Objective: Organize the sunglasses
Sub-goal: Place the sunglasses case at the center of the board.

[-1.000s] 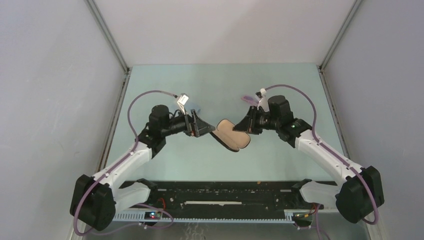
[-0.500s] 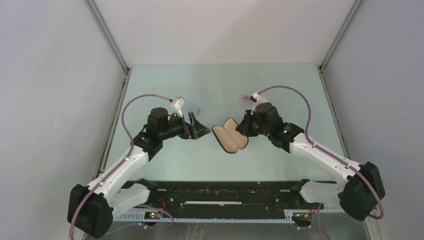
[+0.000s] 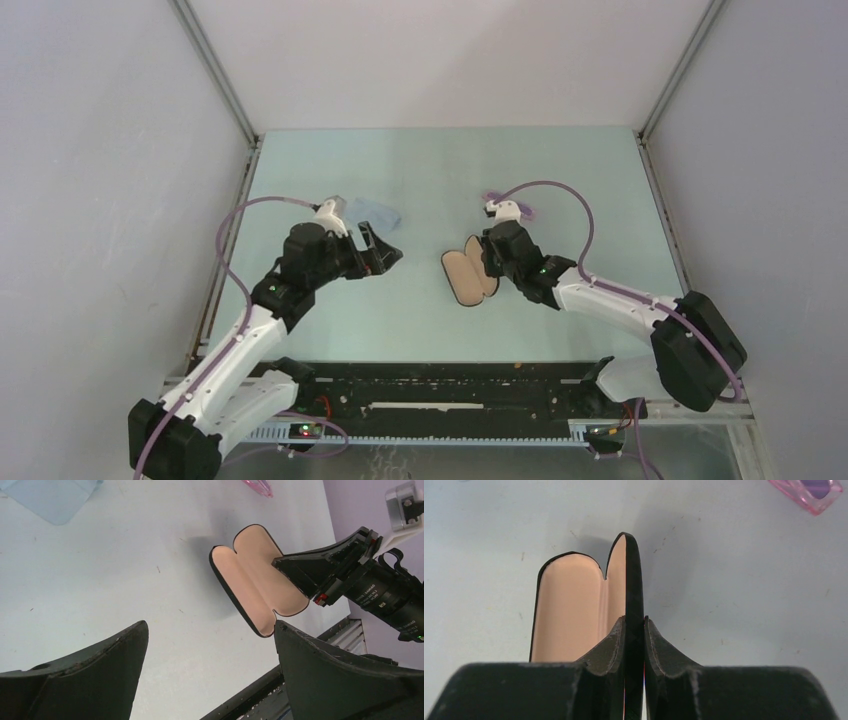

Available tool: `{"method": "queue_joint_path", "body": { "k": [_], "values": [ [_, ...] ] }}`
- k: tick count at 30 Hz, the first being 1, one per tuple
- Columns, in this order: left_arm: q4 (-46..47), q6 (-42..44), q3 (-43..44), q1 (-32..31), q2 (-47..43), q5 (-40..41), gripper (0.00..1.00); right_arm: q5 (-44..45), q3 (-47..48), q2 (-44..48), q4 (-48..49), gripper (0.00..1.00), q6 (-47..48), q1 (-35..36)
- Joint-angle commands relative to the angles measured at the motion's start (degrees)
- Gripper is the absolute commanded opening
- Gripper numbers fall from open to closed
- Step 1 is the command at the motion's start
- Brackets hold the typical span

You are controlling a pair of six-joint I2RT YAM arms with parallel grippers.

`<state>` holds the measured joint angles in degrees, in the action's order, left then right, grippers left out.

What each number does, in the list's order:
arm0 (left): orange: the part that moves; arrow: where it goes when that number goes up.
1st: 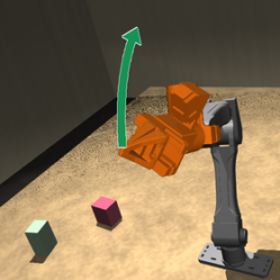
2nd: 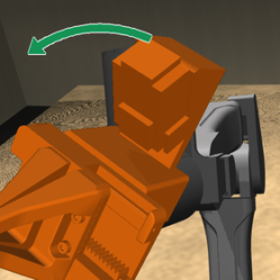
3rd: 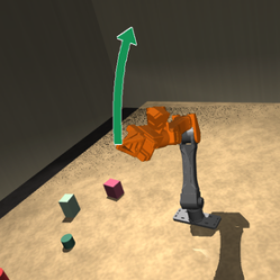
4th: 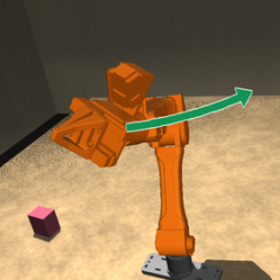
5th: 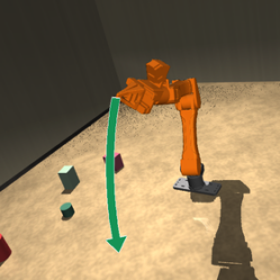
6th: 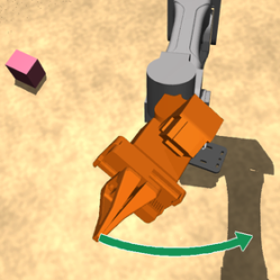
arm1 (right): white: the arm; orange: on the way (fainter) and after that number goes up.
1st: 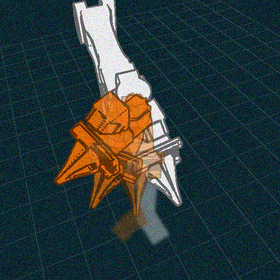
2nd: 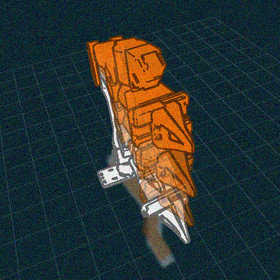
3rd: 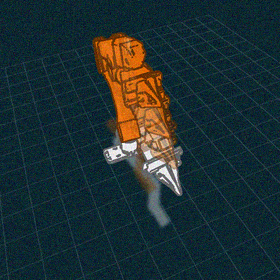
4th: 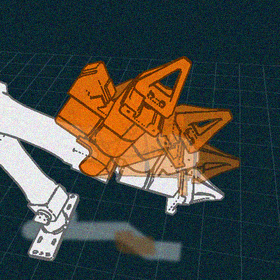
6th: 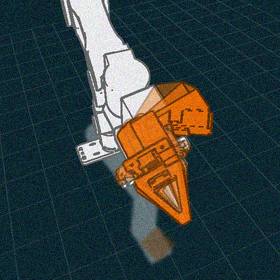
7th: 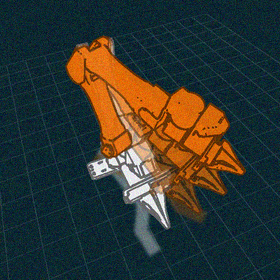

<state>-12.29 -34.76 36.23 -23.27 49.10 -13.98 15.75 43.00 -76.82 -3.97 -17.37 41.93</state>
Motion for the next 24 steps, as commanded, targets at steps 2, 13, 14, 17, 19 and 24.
{"method": "queue_joint_path", "body": {
  "k": [2,13,14,17,19,24],
  "values": [
    [-0.8,-2.6,1.3,0.9,-1.1,2.0,1.00,6.7,-2.1,1.4,6.7,0.00,5.2,0.4],
    [3.3,-3.0,1.5,1.1,4.6,-5.7,1.00,10.0,-6.9,5.0,5.2,0.00,3.1,-6.2],
    [3.3,-3.1,1.6,1.1,4.7,-5.4,1.00,9.9,-7.0,4.9,5.0,0.02,2.6,-6.5],
    [3.0,-3.1,2.0,1.1,5.1,-5.5,1.00,8.1,-7.0,4.9,4.3,0.10,1.8,-7.8],
    [3.0,-3.1,1.9,1.1,5.0,-5.6,1.00,6.6,-7.0,4.9,4.2,0.19,1.9,-8.3],
    [3.0,-2.9,1.6,1.1,4.9,-5.6,1.00,4.3,-6.3,3.5,2.1,0.35,1.3,-9.2]
  ]
}}
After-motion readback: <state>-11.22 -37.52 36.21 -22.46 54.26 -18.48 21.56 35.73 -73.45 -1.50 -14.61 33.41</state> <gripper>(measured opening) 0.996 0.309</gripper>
